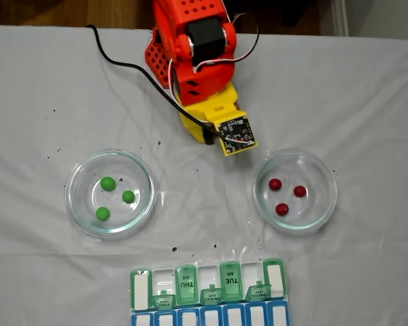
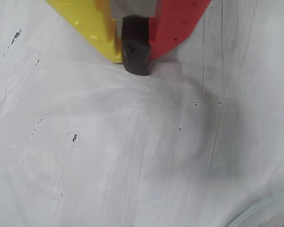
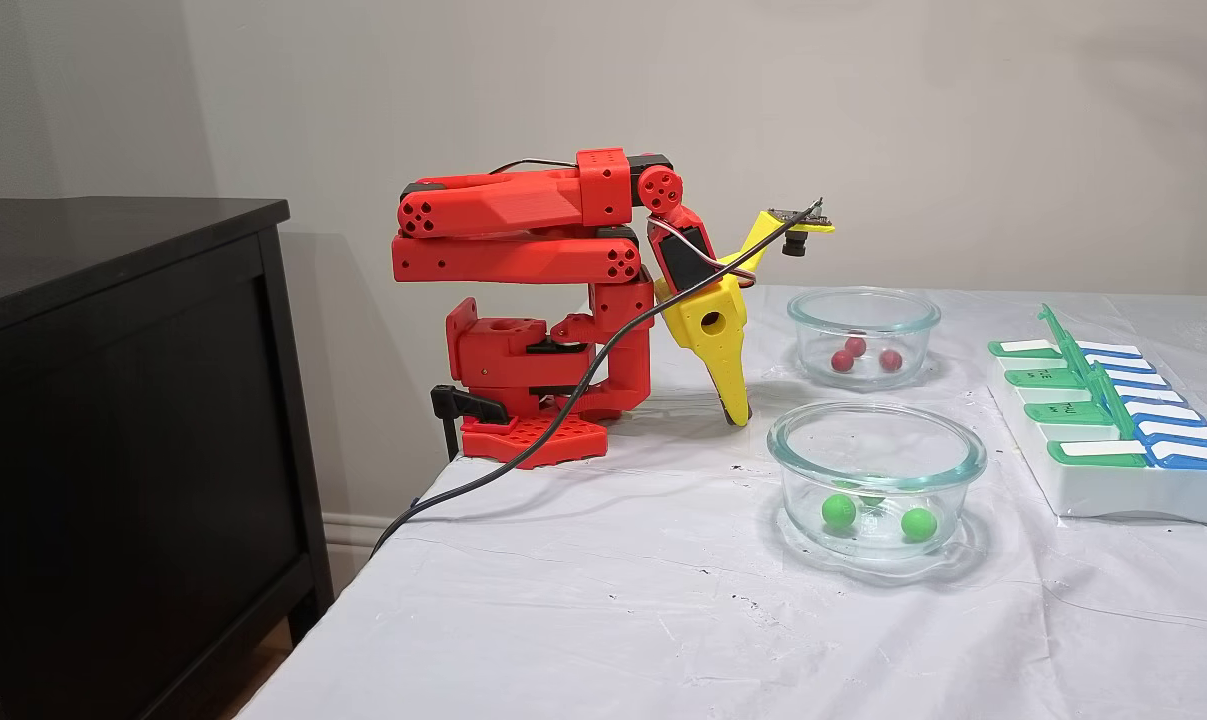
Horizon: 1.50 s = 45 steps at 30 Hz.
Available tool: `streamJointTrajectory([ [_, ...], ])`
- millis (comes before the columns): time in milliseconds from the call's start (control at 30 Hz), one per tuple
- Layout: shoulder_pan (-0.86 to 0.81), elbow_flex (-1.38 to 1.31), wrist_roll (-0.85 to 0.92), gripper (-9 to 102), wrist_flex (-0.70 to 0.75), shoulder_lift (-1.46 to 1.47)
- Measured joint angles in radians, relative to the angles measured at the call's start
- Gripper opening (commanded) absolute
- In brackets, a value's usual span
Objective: Sort medicines into box.
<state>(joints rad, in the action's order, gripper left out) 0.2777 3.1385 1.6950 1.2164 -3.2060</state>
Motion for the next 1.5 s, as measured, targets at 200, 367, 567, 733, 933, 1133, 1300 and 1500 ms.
streamJointTrajectory([
  [200,-0.023,-0.043,-0.339,0,-0.067,0.0],
  [367,-0.026,-0.054,-0.957,0,-0.08,0.0],
  [567,-0.04,-0.054,-1.19,0,-0.08,0.0],
  [733,-0.04,-0.054,-1.207,0,-0.08,0.0],
  [933,-0.04,-0.054,-1.207,0,-0.08,0.0],
  [1133,-0.04,-0.054,-1.207,0,-0.08,0.0],
  [1300,-0.04,-0.054,-1.207,0,-0.08,0.0],
  [1500,-0.04,-0.054,-1.207,0,-0.08,0.0],
])
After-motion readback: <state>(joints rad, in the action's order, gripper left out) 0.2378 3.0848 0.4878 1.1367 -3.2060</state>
